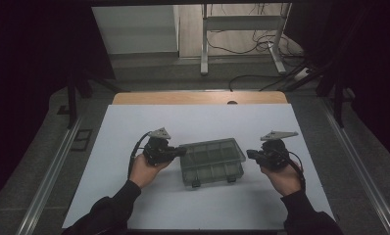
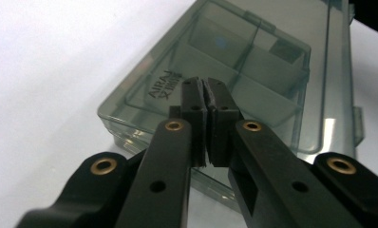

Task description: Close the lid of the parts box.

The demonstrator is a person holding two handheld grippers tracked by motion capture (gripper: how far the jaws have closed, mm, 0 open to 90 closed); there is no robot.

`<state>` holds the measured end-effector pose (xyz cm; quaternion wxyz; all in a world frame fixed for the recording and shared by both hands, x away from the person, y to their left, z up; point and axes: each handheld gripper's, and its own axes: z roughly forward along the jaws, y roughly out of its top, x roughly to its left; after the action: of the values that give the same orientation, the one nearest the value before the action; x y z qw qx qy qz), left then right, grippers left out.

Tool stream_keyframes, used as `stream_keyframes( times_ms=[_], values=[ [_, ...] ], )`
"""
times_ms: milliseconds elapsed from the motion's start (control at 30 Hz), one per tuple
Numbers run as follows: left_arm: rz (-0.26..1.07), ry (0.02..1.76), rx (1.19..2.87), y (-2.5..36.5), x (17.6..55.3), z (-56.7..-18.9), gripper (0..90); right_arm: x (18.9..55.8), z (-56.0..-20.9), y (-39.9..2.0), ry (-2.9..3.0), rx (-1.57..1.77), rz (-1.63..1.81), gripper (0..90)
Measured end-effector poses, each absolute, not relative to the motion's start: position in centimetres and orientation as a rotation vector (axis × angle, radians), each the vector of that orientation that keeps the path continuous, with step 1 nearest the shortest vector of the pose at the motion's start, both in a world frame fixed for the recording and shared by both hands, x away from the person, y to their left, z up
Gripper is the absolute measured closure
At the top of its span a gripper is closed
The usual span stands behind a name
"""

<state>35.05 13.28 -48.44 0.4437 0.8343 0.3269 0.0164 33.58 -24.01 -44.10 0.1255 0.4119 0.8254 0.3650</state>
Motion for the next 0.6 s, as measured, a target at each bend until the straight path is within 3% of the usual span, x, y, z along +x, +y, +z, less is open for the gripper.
stream_keyframes(
  times_ms=[600],
  values=[
    [0.031,0.839,2.102,12.7,31.9,-49.8,86.6,31.7,-45.3,-23.3,2.456,1.127,1.063,89.0]
  ],
)
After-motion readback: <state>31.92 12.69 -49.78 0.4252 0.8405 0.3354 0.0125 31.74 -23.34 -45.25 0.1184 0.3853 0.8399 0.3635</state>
